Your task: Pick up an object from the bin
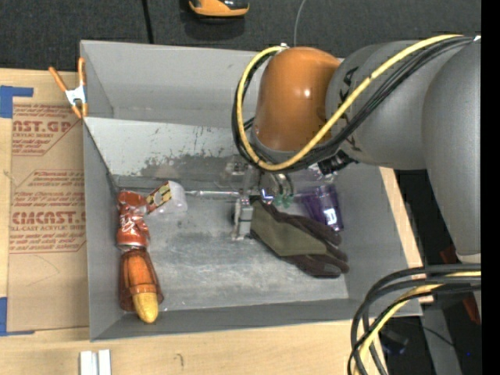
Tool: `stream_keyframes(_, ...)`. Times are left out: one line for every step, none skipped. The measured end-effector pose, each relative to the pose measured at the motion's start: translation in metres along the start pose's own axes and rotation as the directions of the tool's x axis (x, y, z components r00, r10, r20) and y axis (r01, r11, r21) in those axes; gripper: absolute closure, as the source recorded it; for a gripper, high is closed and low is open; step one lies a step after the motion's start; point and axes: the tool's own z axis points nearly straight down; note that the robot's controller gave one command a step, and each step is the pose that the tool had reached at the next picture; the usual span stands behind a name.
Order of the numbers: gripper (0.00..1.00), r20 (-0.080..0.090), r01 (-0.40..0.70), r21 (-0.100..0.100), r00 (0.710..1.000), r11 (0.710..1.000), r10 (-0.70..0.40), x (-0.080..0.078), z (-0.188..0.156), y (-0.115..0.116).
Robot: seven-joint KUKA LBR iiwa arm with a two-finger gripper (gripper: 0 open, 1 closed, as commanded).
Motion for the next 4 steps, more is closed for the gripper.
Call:
stream_keyframes(0.00,0.008,-0.001,-0.001,1.000,1.000,0.001,-0.002,-0.005,0.000)
stream_keyframes(0.00,0.016,0.019,-0.001,1.000,1.000,-0.019,0.014,0.035,-0.034)
stream_keyframes(0.00,0.001,0.081,0.001,0.997,0.997,-0.081,0.017,0.065,-0.076)
stream_keyframes(0.00,0.008,0.158,0.004,0.987,0.987,-0.158,0.014,0.077,-0.090)
